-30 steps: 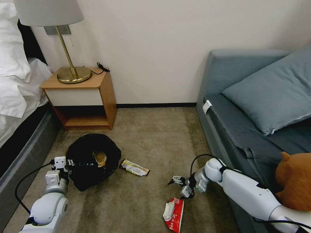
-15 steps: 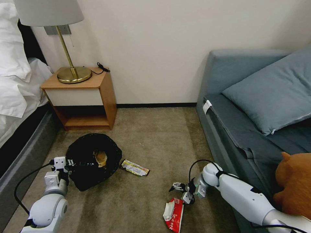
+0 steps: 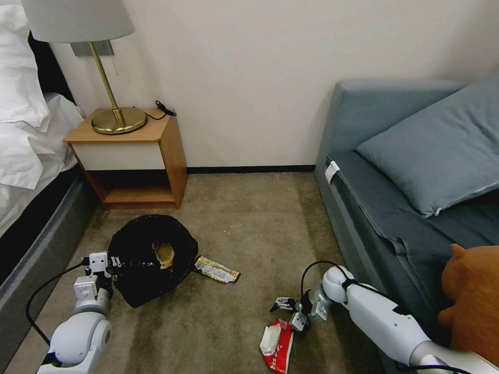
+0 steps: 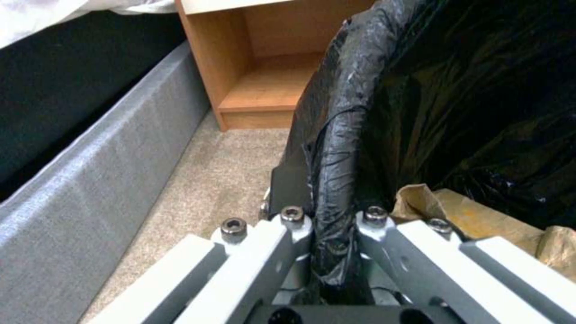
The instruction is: Pick up the trash bin, then pick up the garbage on the floor and place it into the trash bin.
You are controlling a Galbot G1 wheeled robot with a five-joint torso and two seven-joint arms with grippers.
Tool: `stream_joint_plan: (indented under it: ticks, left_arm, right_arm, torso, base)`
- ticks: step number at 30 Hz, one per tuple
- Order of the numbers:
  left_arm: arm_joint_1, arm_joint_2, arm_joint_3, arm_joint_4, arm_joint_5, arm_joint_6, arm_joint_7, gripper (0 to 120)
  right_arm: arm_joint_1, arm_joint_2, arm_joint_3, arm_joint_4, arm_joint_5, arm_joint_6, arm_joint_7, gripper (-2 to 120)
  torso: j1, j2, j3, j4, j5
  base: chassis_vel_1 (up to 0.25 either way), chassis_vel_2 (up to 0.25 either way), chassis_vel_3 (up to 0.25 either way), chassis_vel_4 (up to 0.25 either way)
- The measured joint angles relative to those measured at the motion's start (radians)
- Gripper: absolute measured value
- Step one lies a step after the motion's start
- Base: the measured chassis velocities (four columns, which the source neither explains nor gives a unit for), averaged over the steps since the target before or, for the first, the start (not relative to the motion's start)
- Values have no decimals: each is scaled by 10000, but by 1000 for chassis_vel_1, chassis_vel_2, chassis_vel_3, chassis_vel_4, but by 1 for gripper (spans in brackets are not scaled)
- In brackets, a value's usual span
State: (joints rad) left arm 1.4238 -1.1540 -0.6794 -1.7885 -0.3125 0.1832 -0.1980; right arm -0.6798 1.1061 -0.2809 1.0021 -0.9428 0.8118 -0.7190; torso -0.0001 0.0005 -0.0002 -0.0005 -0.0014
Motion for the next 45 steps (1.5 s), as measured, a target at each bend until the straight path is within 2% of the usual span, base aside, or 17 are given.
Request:
stream_joint_plan:
  ticks: [5, 8, 14, 15, 17, 20, 21, 23, 24, 26, 30, 45]
  left_arm:
    - [-32, 10, 1, 17, -5, -4, 2, 1]
    - [-36, 13, 1, 25, -6, -4, 3, 1]
    - [-41, 28, -2, 34, -16, -10, 8, 1]
    - [-41, 28, -2, 34, -16, -10, 8, 1]
    - [-45, 34, -6, 40, -17, -17, 8, 1]
    - [-46, 35, -5, 42, -18, -18, 13, 1]
    - [-53, 36, -8, 43, -17, -20, 11, 1]
    - [-55, 35, -10, 43, -18, -21, 11, 1]
    - [-55, 35, -10, 43, -18, -21, 11, 1]
    - [-49, 29, -21, 43, -18, -22, 10, 1]
    - [-20, 20, -24, 42, -18, -30, 13, 1]
    - [4, -17, -21, -23, 1, -51, 14, 1]
  right_arm:
    - [-67, -14, 3, 56, -17, 0, 22, 72]
    - [-77, -24, 3, 68, -19, 0, 23, 70]
    - [-223, -108, 76, 112, -35, -6, 39, 42]
    - [-223, -108, 76, 112, -35, -6, 39, 42]
    - [-255, -110, 90, 111, -32, -13, 54, 32]
    - [-262, -98, 90, 112, -31, -18, 61, 27]
    - [-267, -88, 89, 118, -30, -25, 64, 20]
    - [-269, -83, 95, 118, -26, -35, 63, 9]
    - [-269, -83, 95, 118, -26, -35, 63, 9]
    - [-239, -108, 118, 116, -22, -37, 46, 1]
    - [-134, -188, 202, 136, 11, -37, 19, 0]
    - [664, -189, 766, 73, 726, -51, 22, 0]
  torso:
    - [0, 1, 0, -3, 3]
    - [0, 0, 0, -3, 3]
    - [0, -1, 1, 4, 14]
    - [0, -1, 1, 4, 14]
    - [0, -3, 1, 6, 19]
    - [0, -5, 2, 9, 27]
    - [1, -6, 3, 15, 34]
    - [1, -7, 4, 17, 34]
    - [1, -7, 4, 17, 34]
    - [1, -8, 5, 11, 24]
    - [1, -8, 5, 4, 18]
    - [1, -7, 3, 4, 14]
  base:
    - [0, 0, 0, 0]
    - [0, 0, 0, 0]
    - [0, 0, 0, 0]
    - [0, 0, 0, 0]
    - [0, 0, 0, 0]
    - [0, 0, 0, 0]
    - [0, 0, 0, 0]
    - [0, 0, 0, 0]
    - [0, 0, 0, 0]
    - [0, 0, 0, 0]
    - [0, 0, 0, 0]
    - [0, 0, 0, 0]
